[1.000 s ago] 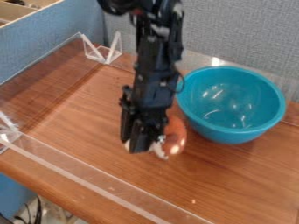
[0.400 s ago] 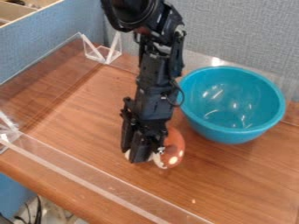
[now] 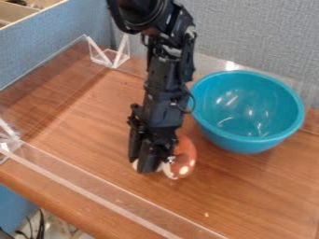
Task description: Remove the mushroom from inside the blue bowl and put it on the table
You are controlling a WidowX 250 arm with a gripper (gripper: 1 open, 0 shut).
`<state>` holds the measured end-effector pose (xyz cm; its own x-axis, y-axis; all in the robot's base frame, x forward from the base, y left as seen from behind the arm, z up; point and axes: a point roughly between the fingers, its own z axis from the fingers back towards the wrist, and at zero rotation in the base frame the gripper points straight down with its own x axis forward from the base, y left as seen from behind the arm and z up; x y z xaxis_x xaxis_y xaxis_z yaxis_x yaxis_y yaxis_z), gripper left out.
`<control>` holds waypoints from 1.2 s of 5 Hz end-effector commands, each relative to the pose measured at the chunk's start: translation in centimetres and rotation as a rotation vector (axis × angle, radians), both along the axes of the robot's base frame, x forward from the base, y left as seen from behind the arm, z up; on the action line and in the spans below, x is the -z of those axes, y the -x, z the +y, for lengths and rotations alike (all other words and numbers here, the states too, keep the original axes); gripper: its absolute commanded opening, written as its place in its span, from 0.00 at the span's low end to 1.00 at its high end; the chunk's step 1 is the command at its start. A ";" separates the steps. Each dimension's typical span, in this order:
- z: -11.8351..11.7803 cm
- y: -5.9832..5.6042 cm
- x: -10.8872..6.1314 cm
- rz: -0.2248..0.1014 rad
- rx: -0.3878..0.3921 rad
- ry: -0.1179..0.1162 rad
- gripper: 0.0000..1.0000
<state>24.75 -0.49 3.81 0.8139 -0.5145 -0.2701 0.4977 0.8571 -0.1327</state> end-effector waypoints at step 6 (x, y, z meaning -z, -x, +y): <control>1.2 -1.3 -1.3 -0.090 -0.076 0.022 1.00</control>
<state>25.19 0.33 3.75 0.8529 -0.4648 -0.2377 0.4436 0.8853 -0.1396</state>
